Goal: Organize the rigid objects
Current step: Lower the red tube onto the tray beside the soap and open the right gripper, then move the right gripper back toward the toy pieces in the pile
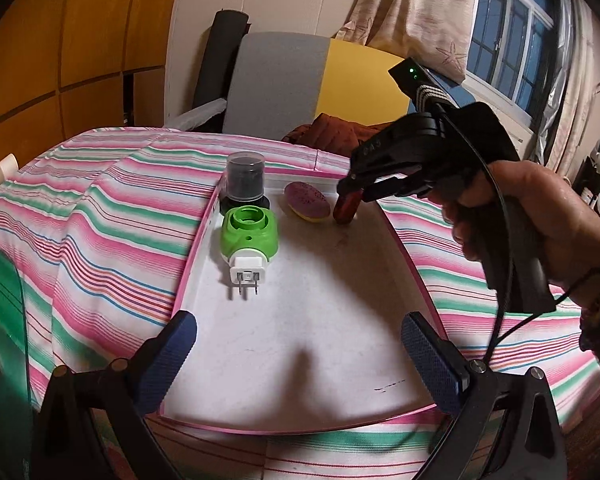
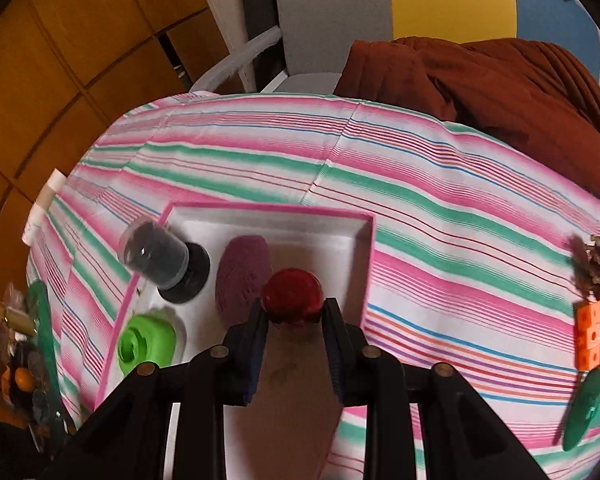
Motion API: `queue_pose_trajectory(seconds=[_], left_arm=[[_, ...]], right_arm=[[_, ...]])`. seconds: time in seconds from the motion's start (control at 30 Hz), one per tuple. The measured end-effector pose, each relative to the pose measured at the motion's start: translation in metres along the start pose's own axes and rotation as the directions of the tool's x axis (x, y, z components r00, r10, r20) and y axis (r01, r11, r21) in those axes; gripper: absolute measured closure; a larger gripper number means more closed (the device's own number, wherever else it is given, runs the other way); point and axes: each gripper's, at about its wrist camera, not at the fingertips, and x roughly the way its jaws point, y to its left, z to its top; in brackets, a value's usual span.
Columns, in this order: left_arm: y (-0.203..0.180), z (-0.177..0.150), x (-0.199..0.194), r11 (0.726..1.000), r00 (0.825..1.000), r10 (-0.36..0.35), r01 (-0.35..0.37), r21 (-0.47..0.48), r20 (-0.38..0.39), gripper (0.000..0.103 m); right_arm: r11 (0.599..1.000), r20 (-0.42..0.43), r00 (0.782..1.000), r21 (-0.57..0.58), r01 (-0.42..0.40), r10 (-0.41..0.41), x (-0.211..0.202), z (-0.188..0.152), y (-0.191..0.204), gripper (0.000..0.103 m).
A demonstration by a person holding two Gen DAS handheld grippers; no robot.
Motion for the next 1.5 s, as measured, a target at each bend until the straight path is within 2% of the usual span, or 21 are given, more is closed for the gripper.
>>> queue_pose_trajectory(seconds=[0.13,0.37,0.5,0.7,0.93,1.03,1.1,1.17,1.27,1.33,1.43,1.5], left_arm=[[0.000,-0.001,0.001,1.000,1.000,0.000,0.000,-0.001,-0.005,0.000],[-0.003,-0.002,0.003,1.000,1.000,0.002,-0.002,-0.002,-0.014,0.000],[-0.007,-0.003,0.003,1.000,1.000,0.001,-0.001,0.001,-0.014,0.000],[-0.019,-0.004,0.003,1.000,1.000,-0.005,0.005,0.012,-0.015,0.000],[-0.038,-0.008,0.001,0.999,0.999,-0.030,0.031,0.038,-0.028,0.000],[-0.045,-0.009,-0.002,0.997,0.999,-0.037,0.039,0.060,-0.023,0.000],[-0.050,-0.009,-0.005,0.996,0.999,-0.040,0.041,0.073,-0.017,0.000],[-0.054,-0.010,-0.006,0.996,0.999,-0.042,0.043,0.082,-0.015,0.000],[-0.061,-0.010,-0.008,0.994,0.999,-0.044,0.045,0.100,-0.014,0.000],[-0.067,-0.010,-0.008,0.992,0.999,-0.043,0.044,0.118,-0.012,0.000],[-0.075,-0.009,-0.006,0.990,0.999,-0.046,0.048,0.136,-0.019,0.000],[-0.080,-0.009,-0.006,0.987,0.998,-0.051,0.054,0.148,-0.023,0.000]], right_arm=[[0.998,0.014,0.999,0.056,-0.037,0.036,-0.002,0.001,-0.007,0.069],[0.995,0.066,0.996,0.073,-0.064,0.059,-0.024,-0.011,-0.020,0.069],[0.997,0.100,0.994,0.064,-0.053,0.046,-0.044,-0.027,-0.032,0.069],[0.999,0.133,0.991,0.054,-0.003,-0.004,-0.071,-0.062,-0.060,0.068],[0.995,0.122,0.989,0.065,0.071,-0.078,-0.085,-0.098,-0.094,0.068],[0.986,0.148,0.978,0.098,0.132,-0.145,-0.095,-0.108,-0.118,0.068],[0.976,0.182,0.968,0.159,0.147,-0.175,-0.105,-0.110,-0.141,0.068],[0.956,0.211,0.957,0.259,0.140,-0.198,-0.117,-0.112,-0.173,0.068],[0.899,0.241,0.947,0.428,0.094,-0.213,-0.130,-0.119,-0.220,0.068],[0.845,0.243,0.950,0.533,0.036,-0.194,-0.134,-0.128,-0.249,0.068],[0.775,0.237,0.962,0.631,-0.043,-0.139,-0.132,-0.137,-0.274,0.068],[0.756,0.249,0.960,0.651,-0.068,-0.129,-0.130,-0.138,-0.280,0.068]])
